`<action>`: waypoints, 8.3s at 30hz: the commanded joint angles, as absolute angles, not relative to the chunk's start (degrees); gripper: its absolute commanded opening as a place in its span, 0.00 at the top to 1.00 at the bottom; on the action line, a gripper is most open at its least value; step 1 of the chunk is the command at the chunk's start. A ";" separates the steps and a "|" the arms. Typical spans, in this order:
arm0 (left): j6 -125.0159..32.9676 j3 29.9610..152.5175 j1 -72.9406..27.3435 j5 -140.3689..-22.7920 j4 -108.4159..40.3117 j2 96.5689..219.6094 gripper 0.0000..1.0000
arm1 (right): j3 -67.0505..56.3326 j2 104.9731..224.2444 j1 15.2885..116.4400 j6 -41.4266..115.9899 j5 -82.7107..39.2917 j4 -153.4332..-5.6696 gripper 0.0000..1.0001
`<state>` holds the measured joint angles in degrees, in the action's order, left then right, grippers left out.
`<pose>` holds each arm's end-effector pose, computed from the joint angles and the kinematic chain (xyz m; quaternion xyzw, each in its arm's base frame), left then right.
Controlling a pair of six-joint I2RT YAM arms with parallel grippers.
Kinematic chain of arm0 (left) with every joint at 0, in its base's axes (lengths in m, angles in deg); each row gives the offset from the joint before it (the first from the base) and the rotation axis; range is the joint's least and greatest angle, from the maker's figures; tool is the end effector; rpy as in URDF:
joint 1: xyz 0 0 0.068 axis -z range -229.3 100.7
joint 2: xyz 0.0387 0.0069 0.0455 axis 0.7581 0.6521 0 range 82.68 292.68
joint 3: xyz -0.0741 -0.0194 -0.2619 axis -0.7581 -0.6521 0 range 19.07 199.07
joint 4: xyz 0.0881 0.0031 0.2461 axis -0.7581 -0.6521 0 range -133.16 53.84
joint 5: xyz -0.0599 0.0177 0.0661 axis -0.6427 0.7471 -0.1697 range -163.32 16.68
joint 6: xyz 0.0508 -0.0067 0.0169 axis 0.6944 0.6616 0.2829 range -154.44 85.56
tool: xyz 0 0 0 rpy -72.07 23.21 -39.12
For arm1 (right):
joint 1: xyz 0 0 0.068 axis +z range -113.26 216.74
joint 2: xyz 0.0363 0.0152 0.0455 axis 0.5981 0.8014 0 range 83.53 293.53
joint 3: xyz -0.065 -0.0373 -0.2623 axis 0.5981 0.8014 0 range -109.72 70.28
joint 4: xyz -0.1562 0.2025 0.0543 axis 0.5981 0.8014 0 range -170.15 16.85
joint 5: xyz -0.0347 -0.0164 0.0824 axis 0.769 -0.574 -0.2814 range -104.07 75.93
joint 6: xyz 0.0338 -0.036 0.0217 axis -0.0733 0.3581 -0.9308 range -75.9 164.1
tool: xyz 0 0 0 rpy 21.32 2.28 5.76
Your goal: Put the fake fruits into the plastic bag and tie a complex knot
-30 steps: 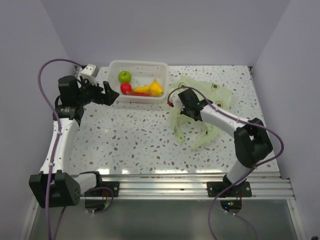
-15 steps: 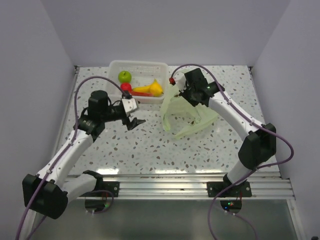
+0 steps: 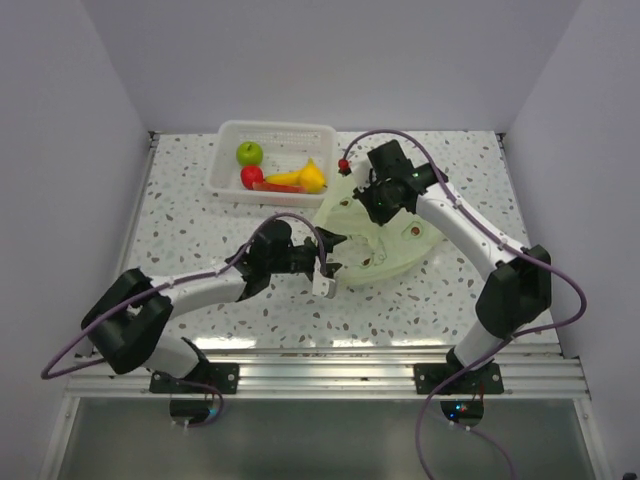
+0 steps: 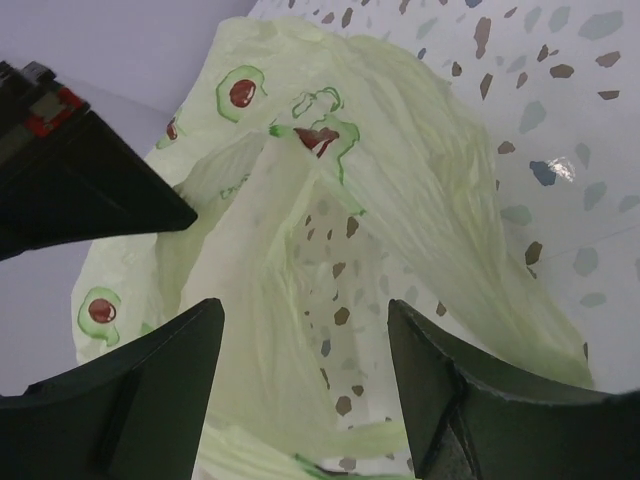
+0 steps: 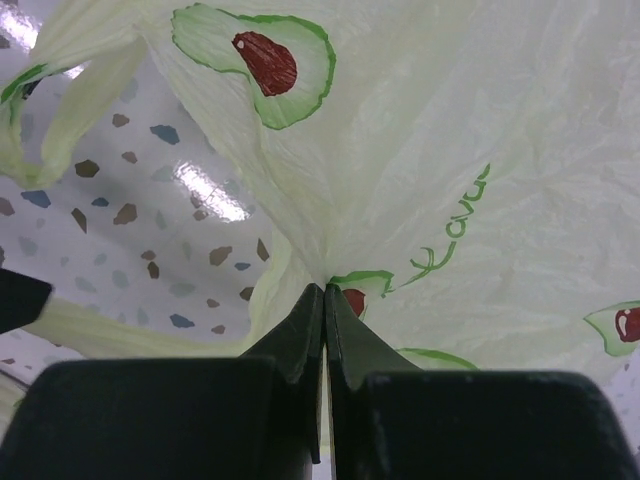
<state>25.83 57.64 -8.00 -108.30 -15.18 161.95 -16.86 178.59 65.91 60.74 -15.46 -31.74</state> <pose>0.2065 -0.2086 0.2238 0.7137 0.3590 -0.1519 0.5819 0.3094 0.1738 0.3109 -0.3758 0.8802 0.0431 0.2865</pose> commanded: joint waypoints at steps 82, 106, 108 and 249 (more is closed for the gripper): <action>-22.40 128.83 -39.80 -66.03 -38.17 211.35 0.05 | -10.58 174.84 52.82 32.41 -9.67 -47.28 1.00; -28.03 129.63 -41.83 -70.51 -43.35 217.33 0.10 | -10.41 175.64 52.91 34.08 -12.13 -46.84 1.00; -28.03 129.73 -41.92 -70.51 -43.45 217.77 0.10 | -10.50 176.16 52.82 34.08 -12.57 -46.84 1.00; 35.34 68.90 16.17 -115.60 -53.66 167.75 0.00 | -6.10 179.94 45.97 41.64 -37.36 -37.08 1.00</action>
